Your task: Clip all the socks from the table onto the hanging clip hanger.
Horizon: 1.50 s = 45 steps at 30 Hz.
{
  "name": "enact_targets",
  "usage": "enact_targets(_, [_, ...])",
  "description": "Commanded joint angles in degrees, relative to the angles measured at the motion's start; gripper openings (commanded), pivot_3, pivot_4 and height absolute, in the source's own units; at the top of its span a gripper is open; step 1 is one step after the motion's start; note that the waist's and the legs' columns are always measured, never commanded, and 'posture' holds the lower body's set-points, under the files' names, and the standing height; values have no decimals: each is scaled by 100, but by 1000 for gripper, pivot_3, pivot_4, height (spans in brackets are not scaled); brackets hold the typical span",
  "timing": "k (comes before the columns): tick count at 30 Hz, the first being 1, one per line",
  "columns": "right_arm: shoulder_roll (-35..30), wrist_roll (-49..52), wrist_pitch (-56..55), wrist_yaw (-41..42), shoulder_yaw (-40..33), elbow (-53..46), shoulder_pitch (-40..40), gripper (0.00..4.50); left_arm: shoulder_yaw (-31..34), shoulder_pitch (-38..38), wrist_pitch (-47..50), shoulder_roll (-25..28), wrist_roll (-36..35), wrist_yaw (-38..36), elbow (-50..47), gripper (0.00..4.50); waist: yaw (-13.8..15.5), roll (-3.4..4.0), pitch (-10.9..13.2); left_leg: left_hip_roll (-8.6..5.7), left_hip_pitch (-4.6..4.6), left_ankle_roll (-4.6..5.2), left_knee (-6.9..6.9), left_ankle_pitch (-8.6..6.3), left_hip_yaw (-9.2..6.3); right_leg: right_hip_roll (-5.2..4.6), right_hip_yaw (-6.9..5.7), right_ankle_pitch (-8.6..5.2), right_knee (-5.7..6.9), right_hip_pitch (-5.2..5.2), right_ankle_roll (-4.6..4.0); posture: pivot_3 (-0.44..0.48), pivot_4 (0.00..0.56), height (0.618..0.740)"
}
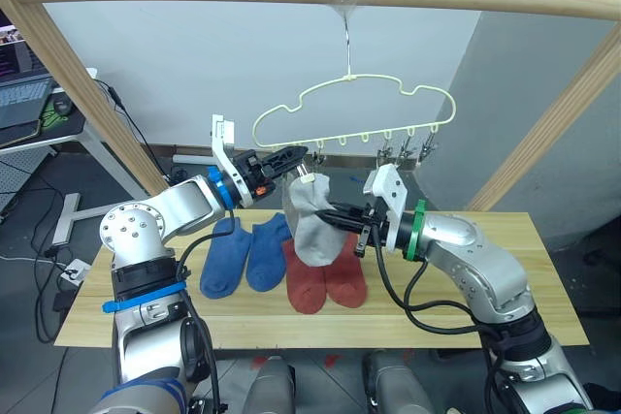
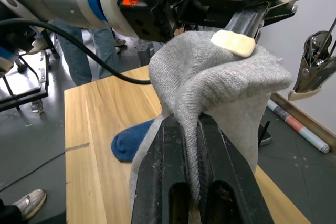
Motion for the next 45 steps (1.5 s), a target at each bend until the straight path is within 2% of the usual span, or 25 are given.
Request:
enact_targets(1, [48, -33, -186, -32, -20, -8, -128, 39, -67, -90, -111, 82, -188, -217, -235, 166, 2, 0, 0, 0, 0, 0, 0, 0, 0, 0, 0, 0, 0, 0, 0, 62, 159, 740])
enact_targets(4, [32, -70, -237, -21, 3, 37, -134, 39, -100, -7, -198, 151, -175, -414, -383, 166, 3, 0, 0, 0, -3, 0, 0, 0, 0, 0, 0, 1, -1, -2, 2, 67, 161, 740])
enact_targets(14, [108, -141, -333, -31, 20, 234, -159, 0, -100, 144, -269, 261, -316, -399, -454, 3333, 1, 0, 0, 0, -4, 0, -2, 0, 2, 0, 2, 0, 0, -6, 0, 84, 162, 740])
enact_targets(18, [292, -363, -628, -37, 142, 825, -171, 0, 121, 558, -208, 407, -813, -17, -810, 4485, -14, 0, 0, 1, -3, 0, -2, 0, 3, 0, 4, 0, 0, -6, 0, 98, 159, 740])
enact_targets(24, [577, -697, -935, -85, 288, 1655, -375, 0, 291, 1695, -277, 1131, -1747, 502, -1574, 4485, 5, 0, 0, 4, 1, 1, -14, -1, 4, 1, 5, 0, 8, -12, -1, 136, 158, 740])
enact_targets(27, [644, -781, -988, -103, 280, 1867, -462, 816, 173, 2025, -353, 1512, -1776, 408, -1845, 4500, 71, -3, -1, 5, -1, 0, -12, 0, 1, 1, 2, -15, 8, -11, -26, 147, 156, 740])
enact_targets(31, [568, -914, -1024, -3, 320, 2223, -507, 2261, -41, 2372, -709, 1648, -1369, 421, -2402, 4500, 218, -6, -4, 3, 0, 0, -9, 0, 5, -2, 3, -15, 2, -7, -28, 183, 153, 740])
enact_targets(33, [522, -950, -1034, 9, 277, 2274, -461, 2951, -223, 2462, -882, 1716, -1066, 278, -2726, 4500, 279, -6, -3, 3, -1, 0, -9, 0, 6, -2, 3, -16, 0, -8, -29, 190, 152, 740])
enact_targets(37, [288, -1068, -1207, 112, 270, 2427, -229, 4402, -707, 2588, -1528, 1737, 89, -103, -3224, 4500, 321, -8, -5, 3, -2, 0, -12, 0, 7, -1, 3, -17, -1, -9, -32, 188, 149, 740])
enact_targets(40, [150, -1139, -1276, 68, 195, 2347, -84, 4456, -974, 2610, -1864, 1652, 531, -293, -3360, 4500, 312, -7, -4, 3, -2, -1, -12, -1, 14, -1, 8, -17, -2, -10, -32, 178, 145, 740])
enact_targets(45, [-384, -998, -1188, 119, -190, 1571, 339, 4456, -2114, 2544, -3330, 1654, 2732, -798, -3360, 4500, 313, -7, -4, 3, -3, -1, -10, -1, 16, -1, 9, -17, -3, -10, -31, 139, 140, 740])
